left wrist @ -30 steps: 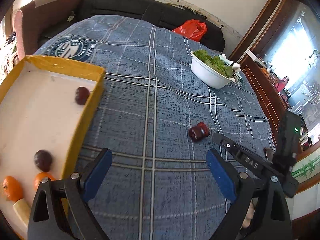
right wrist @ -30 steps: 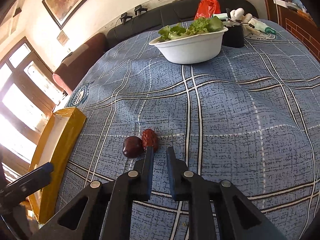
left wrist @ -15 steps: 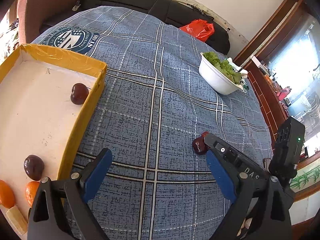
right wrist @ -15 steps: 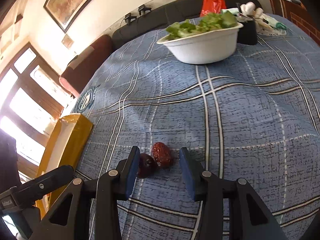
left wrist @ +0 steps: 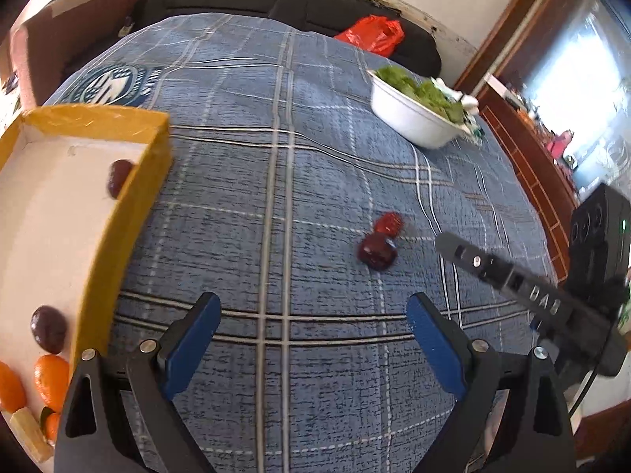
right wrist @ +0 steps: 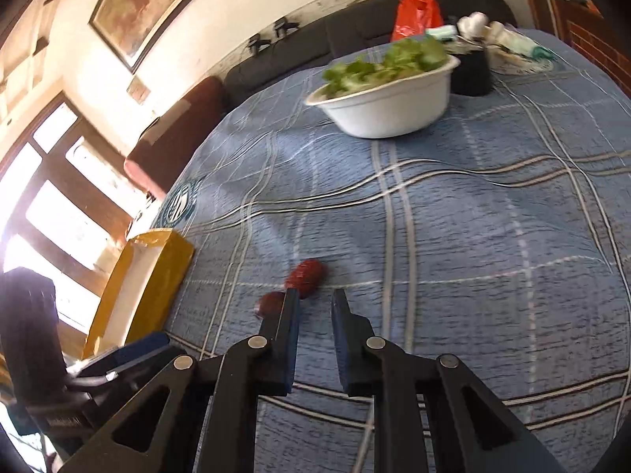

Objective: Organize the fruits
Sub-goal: 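Grasp a dark plum with the left tool while the right tool grasps a red date, then carry the plum and red date into the yellow tray and open both tools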

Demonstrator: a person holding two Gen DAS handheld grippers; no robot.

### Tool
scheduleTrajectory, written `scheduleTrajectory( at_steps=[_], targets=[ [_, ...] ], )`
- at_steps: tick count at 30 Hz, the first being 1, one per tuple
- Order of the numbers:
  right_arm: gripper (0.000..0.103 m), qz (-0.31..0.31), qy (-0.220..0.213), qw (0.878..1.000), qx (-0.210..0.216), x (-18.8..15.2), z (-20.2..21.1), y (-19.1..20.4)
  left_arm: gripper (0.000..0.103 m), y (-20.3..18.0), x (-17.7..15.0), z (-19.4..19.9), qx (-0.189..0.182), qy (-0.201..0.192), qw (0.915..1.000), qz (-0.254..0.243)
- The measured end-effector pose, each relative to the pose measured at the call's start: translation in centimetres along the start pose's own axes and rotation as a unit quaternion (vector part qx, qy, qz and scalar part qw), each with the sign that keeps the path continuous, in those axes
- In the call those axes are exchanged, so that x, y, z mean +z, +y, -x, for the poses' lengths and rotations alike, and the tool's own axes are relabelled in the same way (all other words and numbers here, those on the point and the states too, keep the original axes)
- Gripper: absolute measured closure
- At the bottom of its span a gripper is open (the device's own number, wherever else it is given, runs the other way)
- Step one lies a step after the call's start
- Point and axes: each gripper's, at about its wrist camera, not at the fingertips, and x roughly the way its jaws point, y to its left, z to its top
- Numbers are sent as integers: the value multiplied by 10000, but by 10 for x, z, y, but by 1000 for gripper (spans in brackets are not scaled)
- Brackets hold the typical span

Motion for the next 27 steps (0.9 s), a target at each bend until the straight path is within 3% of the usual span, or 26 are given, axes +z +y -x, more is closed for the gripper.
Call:
scheduleTrajectory(
  at_steps=[4,9,11,12,14,16,23,27],
  targets=[
    [83,-432,-20,9990,80,7,1,-21,9,-28,3,-17,185,-45,9974,-692],
    [83,-494,-88,9987,62,11,6,-26,12,-48,13,-46,277,32,9909,-1316],
    [83,-480,-104,9988,66,11,9,-26,35,-54,14,-55,328,44,9880,-1511],
    [83,-475,-113,9988,96,11,10,-26,40,-57,15,-57,460,-19,9857,-1623],
    [83,-453,-109,9988,152,11,11,-26,65,-61,18,-57,390,-74,9847,-1695],
    [81,-428,-83,9988,202,11,10,-25,75,-60,20,-55,219,-48,9868,-1602],
    [65,-408,1,9985,373,8,-1,-17,75,-43,16,-22,127,-303,9903,-1353],
    [62,-538,171,9981,259,8,-10,-8,75,-23,11,18,29,-577,9924,-1084]
  ],
)
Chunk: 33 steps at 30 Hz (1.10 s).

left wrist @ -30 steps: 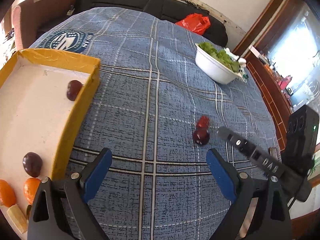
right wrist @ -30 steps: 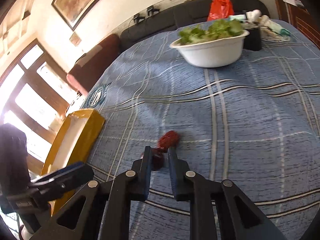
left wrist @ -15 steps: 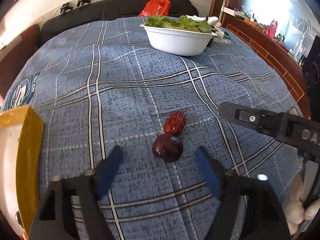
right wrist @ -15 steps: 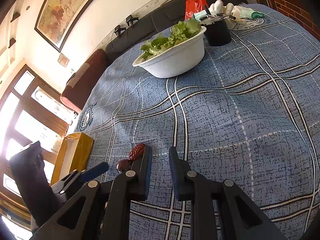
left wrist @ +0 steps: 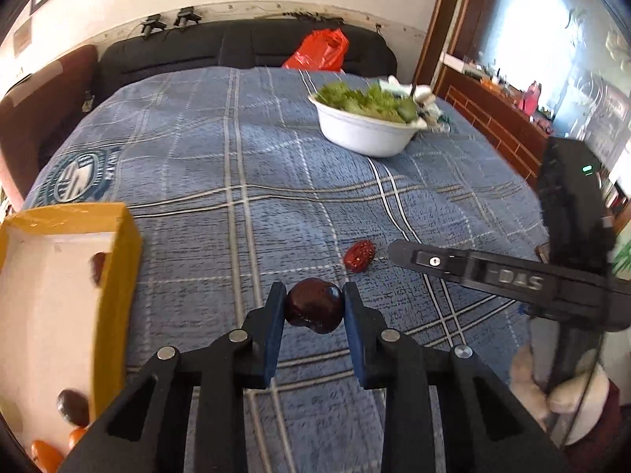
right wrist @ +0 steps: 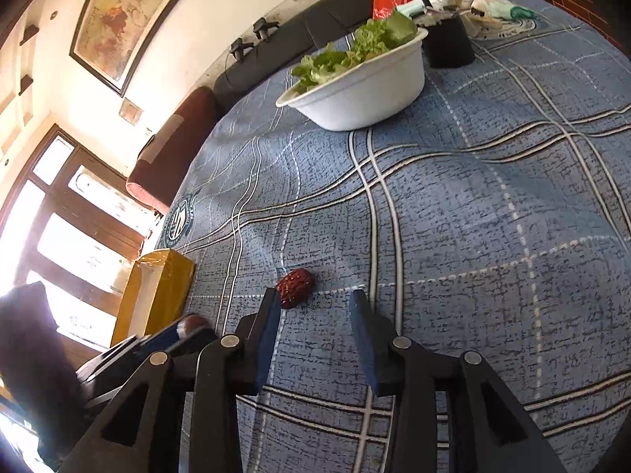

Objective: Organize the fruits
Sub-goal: 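Carry the plum and red date into the yellow tray and open both tools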

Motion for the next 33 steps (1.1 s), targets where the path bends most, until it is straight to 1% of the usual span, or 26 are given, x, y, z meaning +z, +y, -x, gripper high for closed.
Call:
scheduleTrajectory(
  at_steps=[2,5,9,10,11,12,16,20,23,26,28,31,33],
  targets=[
    [62,122,45,9997,-195,2,-5,12,75,10,-4,24,19,-181,9998,128],
    [62,245,132,9989,-371,6,-15,28,75,26,-10,54,32,-436,9985,324],
    [62,430,333,9951,-825,7,-36,44,75,56,-22,86,196,-636,9959,606],
    [65,466,324,9934,-998,5,-40,47,75,65,-27,93,265,-684,9949,698],
    [71,511,231,9922,-1117,5,-40,50,75,76,-32,101,344,-729,9933,826],
    [71,557,192,9901,-1274,5,-40,52,75,86,-36,107,385,-754,9919,943],
    [71,542,136,9889,-1379,2,-36,54,75,123,-56,125,548,-841,9851,1397],
    [71,701,26,9908,-1161,-6,-15,72,75,162,-77,137,779,-873,9750,1891],
    [71,1067,12,9906,-861,-19,-3,108,75,185,-88,141,837,-879,9680,2199],
    [71,1568,109,9860,-559,-39,1,152,75,204,-91,142,933,-832,9639,2352],
    [71,1923,266,9802,-396,-55,-6,181,75,215,-92,141,996,-796,9621,2412],
    [70,2249,544,9726,-206,-77,-23,211,75,229,-91,135,1023,-682,9602,2507],
    [70,2439,720,9670,-153,-92,-37,229,75,238,-91,128,1046,-583,9591,2564]
  ],
)
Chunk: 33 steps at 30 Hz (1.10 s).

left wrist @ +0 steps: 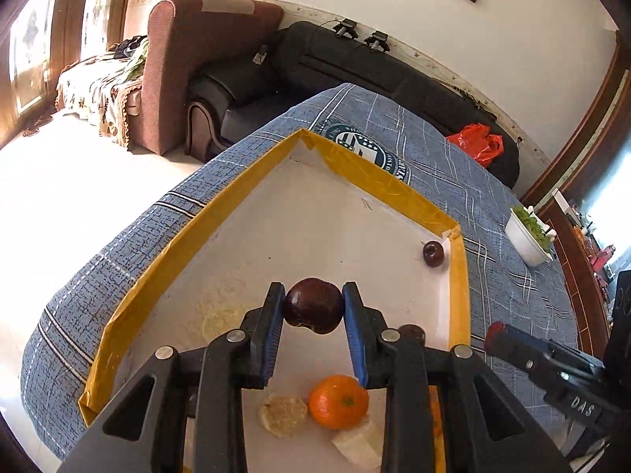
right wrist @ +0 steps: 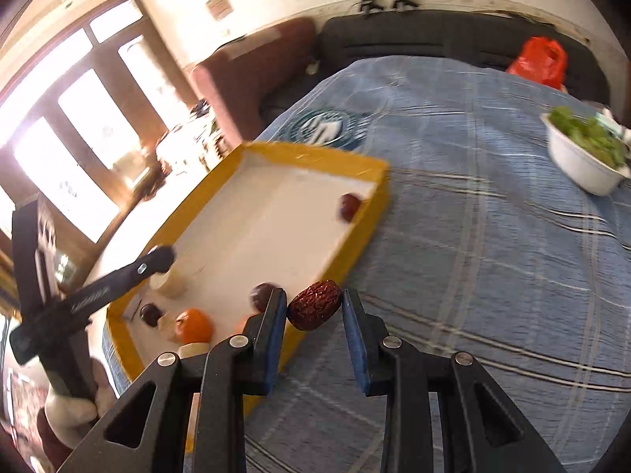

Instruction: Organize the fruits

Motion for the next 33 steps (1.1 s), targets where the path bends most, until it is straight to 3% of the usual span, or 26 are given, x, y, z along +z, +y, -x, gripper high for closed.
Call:
scheduleTrajectory(
  at_steps=[4,6,8,9,12,14,20,24,27,31,33],
  targets=[
    [70,216,253,9994,127,-3,-27,29,70,14,1,-10,-102,113,9997,202],
    [70,305,317,9989,179,-4,-37,40,58,18,0,-5,-172,39,9995,260],
    [69,394,354,9984,211,-4,-43,49,34,20,0,2,-159,-87,9993,316],
    [69,428,359,9982,219,-3,-45,53,32,21,1,6,-163,-137,9992,344],
    [66,433,379,9980,276,-3,-52,58,30,26,1,18,-223,-262,9984,442],
    [57,383,367,9980,336,-4,-52,60,28,29,0,25,-242,-327,9979,501],
    [56,301,147,9990,280,-3,-38,57,26,27,-8,48,-181,-579,9966,556],
    [56,197,-103,9996,195,-11,-10,49,25,7,-16,69,164,-902,9953,320],
    [54,149,-376,9992,-17,-22,14,41,15,-19,-25,85,653,-1223,9903,-18],
    [50,-3,-760,9966,-321,-39,44,27,2,-50,-39,107,878,-1613,9828,-212],
    [47,-15,-964,9938,-552,-47,58,22,0,-66,-46,115,1007,-1727,9793,-307]
  ],
)
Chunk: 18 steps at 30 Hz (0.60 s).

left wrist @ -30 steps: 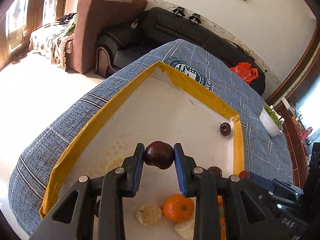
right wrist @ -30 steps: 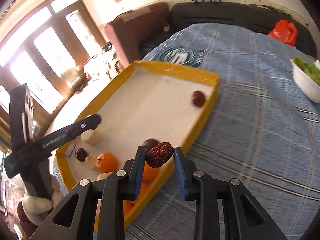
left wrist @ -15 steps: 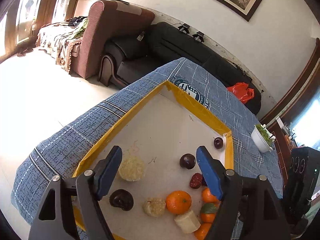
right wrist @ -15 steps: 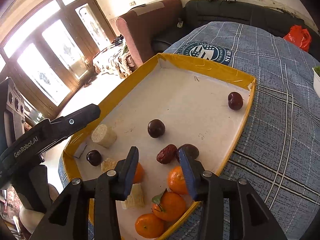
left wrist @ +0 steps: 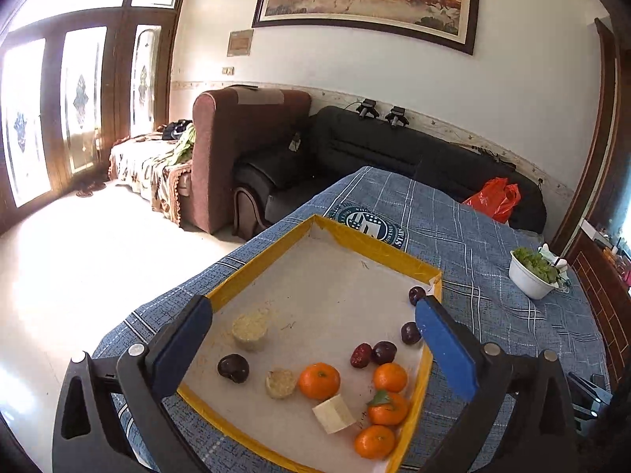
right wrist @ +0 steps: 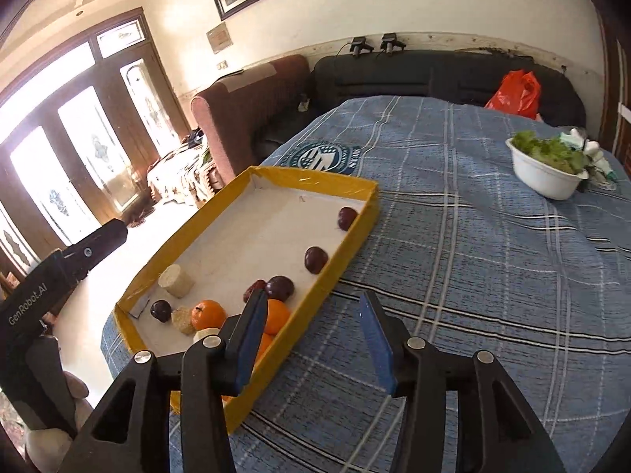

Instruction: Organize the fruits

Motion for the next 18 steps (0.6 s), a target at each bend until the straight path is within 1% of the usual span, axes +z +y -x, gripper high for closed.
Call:
scheduleTrajectory(
  at_steps=[3,6,8,9,11,13,18],
  targets=[
    [41,-10,-366,9987,-345,-10,27,-11,0,-23,-5,13,204,-95,9994,-248],
    [34,45,-708,9952,-673,-19,56,-21,0,-40,-11,24,508,-104,9977,-447],
    [23,120,-897,9921,-864,-23,69,-22,0,-48,-15,32,586,-137,9969,-513],
    [20,158,-1002,9901,-969,-26,76,-22,0,-52,-16,36,612,-155,9966,-536],
    [9,214,-1183,9859,-1162,-30,88,-23,0,-60,-18,44,610,-169,9962,-605],
    [7,189,-1319,9830,-1263,-34,99,-26,0,-70,-20,48,613,-194,9956,-677],
    [6,-17,-1422,9829,-1168,-41,116,-38,0,-87,-23,64,579,-326,9939,-883]
  ],
)
